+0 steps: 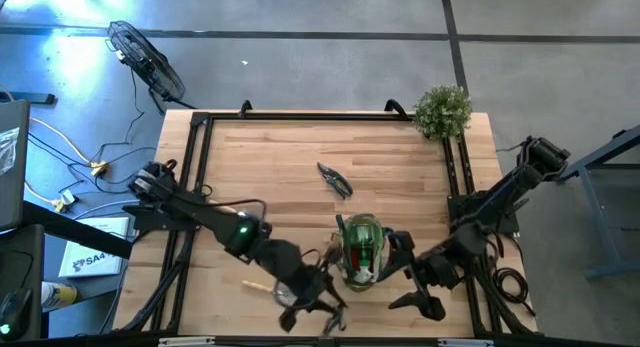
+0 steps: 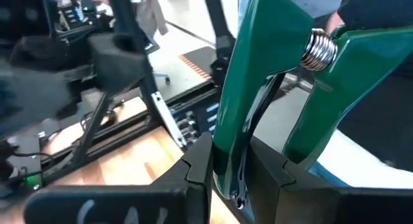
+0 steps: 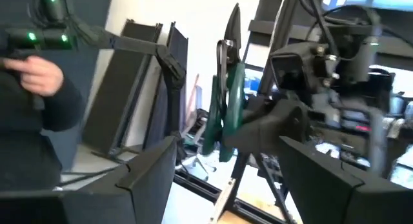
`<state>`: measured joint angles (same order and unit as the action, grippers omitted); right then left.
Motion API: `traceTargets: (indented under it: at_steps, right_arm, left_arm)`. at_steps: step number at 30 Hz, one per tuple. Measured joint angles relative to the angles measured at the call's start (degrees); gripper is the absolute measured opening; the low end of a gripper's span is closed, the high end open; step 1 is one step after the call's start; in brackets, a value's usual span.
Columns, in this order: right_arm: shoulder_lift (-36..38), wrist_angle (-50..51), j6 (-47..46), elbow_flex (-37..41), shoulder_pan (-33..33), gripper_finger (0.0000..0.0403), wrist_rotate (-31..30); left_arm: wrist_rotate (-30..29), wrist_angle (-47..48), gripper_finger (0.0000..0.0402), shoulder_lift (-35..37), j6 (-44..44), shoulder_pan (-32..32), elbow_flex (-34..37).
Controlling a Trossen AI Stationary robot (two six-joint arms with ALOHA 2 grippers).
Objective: Pick & Place Garden tools in Gardening bag
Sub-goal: Put the bottom green shear scissors into the gardening bag
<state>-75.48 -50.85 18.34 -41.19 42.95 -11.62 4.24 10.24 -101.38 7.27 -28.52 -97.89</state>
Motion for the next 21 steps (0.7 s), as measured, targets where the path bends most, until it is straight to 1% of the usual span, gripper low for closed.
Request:
traceTargets:
  at_steps: [2, 4, 6, 8, 11, 15, 18, 21]
  right_arm:
    - [0.0, 0.2, -1.6, -0.1, -0.8, 0.0259, 1.6]
    - [0.0, 0.8, -3.5, -0.6, -1.6, 0.0259, 3.8]
    - [0.0, 1.1, -5.0, -0.9, -2.3, 0.0258, 5.9]
    - [0.0, 1.7, -6.5, -1.0, -2.9, 0.0258, 7.4]
    - [0.0, 3.8, -9.0, -1.0, -3.6, 0.0258, 7.5]
    - [0.0, 6.2, -10.7, -1.0, -4.5, 0.0258, 7.4]
    - [0.0, 6.5, -10.7, -1.0, -4.5, 0.0258, 7.2]
    - [0.0, 6.6, -11.0, -1.0, -4.5, 0.0258, 7.2]
  left_arm:
    - [2.4, 0.8, 0.0052, -0.4, 0.0, 0.9, 0.1]
    - [5.4, -1.0, 0.0052, -1.7, -0.4, 2.3, 0.0]
    - [6.6, -0.6, 0.0052, -2.2, -1.4, 3.2, 0.0]
    - [9.1, -1.1, 0.0052, -2.9, -1.6, 4.3, 0.2]
    - [12.0, -2.4, 0.0052, -3.9, -1.8, 5.5, 0.2]
    - [14.5, -5.5, 0.0052, -4.9, -1.8, 7.0, -0.1]
    - [15.8, -4.4, 0.0052, -5.5, -2.2, 7.7, 0.1]
    - [15.9, -4.8, 0.0052, -6.4, -2.9, 8.4, 0.0]
